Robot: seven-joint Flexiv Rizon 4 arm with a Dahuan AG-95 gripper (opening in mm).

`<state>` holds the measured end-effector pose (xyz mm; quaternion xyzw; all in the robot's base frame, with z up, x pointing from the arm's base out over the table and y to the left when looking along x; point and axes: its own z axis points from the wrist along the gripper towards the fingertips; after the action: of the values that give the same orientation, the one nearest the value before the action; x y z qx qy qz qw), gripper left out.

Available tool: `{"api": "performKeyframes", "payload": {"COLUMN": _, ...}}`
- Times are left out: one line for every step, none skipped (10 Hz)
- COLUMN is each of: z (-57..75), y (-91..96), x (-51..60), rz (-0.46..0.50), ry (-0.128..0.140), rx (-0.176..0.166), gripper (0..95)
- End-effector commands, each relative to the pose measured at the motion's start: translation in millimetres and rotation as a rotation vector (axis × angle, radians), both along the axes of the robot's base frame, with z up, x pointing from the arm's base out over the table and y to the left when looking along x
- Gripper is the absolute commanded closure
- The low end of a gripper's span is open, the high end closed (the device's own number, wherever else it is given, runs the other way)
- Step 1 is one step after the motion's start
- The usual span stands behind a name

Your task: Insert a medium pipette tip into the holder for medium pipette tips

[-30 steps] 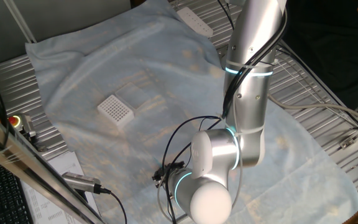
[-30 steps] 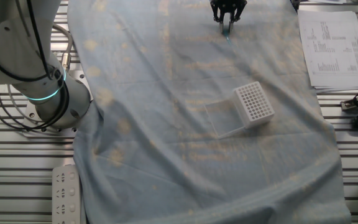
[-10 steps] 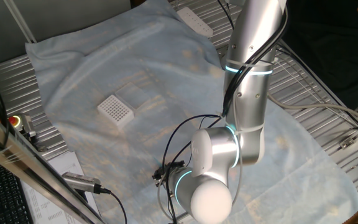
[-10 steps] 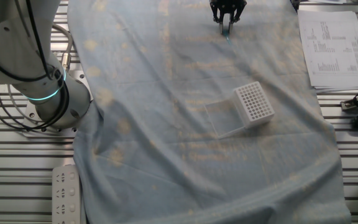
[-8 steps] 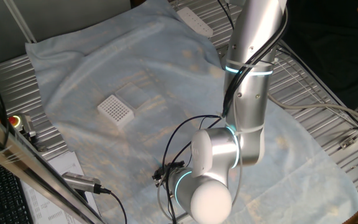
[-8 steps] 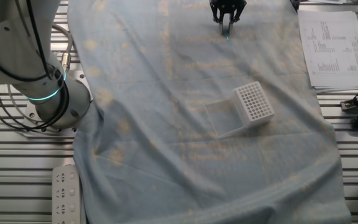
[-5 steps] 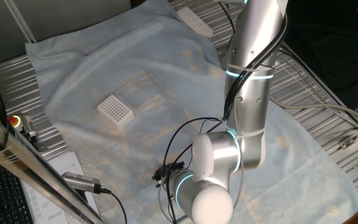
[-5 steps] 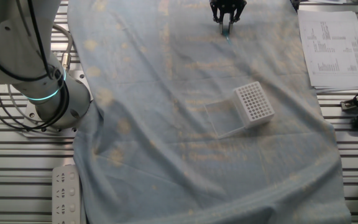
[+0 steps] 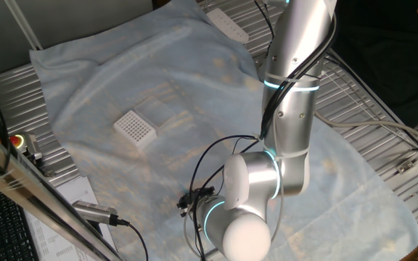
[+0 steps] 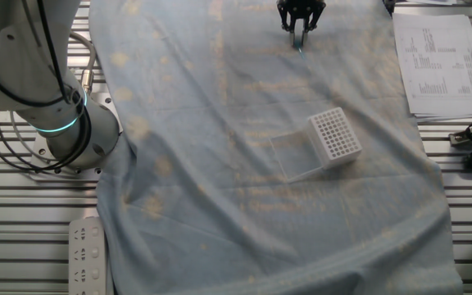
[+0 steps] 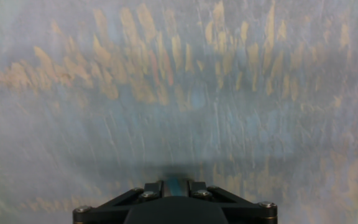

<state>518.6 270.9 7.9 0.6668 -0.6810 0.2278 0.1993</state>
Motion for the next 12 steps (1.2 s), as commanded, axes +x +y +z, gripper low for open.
{"api": "performKeyframes", "payload": {"z": -0.2, "y": 0.6, "x": 0.4, "rz": -0.004, "ry": 0.0, "rx": -0.004, "gripper": 76.0}}
{"api": "performKeyframes", "payload": {"z": -0.2, "y": 0.6, "x": 0.4, "rz": 0.0, "ry": 0.002, "rx": -0.009, "gripper": 76.0}}
{"api": "performKeyframes", "payload": {"z": -0.2, "y": 0.6, "x": 0.4, "rz": 0.004, "ry": 0.004, "rx": -0.019, "gripper": 76.0}}
{"api": "performKeyframes", "payload": {"z": -0.2, "y": 0.6, "x": 0.4, "rz": 0.007, "ry": 0.007, "rx": -0.028, "gripper": 76.0}}
{"api": "performKeyframes", "payload": {"z": -0.3, "y": 0.8, "x": 0.4, "rz": 0.007, "ry": 0.007, "rx": -0.028, "gripper": 76.0}}
{"api": "performKeyframes", "payload": {"z": -0.9, "y": 2.3, "x": -0.2, "rz": 0.012, "ry": 0.011, "rx": -0.03, "gripper": 76.0}}
{"api": "performKeyframes", "payload": {"z": -1.1, "y": 3.3, "x": -0.6, "rz": 0.017, "ry": 0.013, "rx": -0.039, "gripper": 76.0}}
{"api": "performKeyframes", "payload": {"z": -1.1, "y": 3.3, "x": -0.6, "rz": 0.02, "ry": 0.013, "rx": -0.048, "gripper": 76.0}}
{"api": "performKeyframes", "payload": {"z": -1.1, "y": 3.3, "x": -0.7, "rz": 0.023, "ry": 0.015, "rx": -0.05, "gripper": 76.0}}
{"api": "performKeyframes", "payload": {"z": -1.1, "y": 3.3, "x": -0.8, "rz": 0.034, "ry": 0.021, "rx": -0.063, "gripper": 76.0}}
{"api": "performKeyframes", "payload": {"z": -1.0, "y": 3.3, "x": -1.0, "rz": 0.037, "ry": 0.023, "rx": -0.075, "gripper": 76.0}}
{"api": "performKeyframes", "payload": {"z": -0.9, "y": 3.3, "x": -1.0, "rz": 0.038, "ry": 0.023, "rx": -0.075, "gripper": 76.0}}
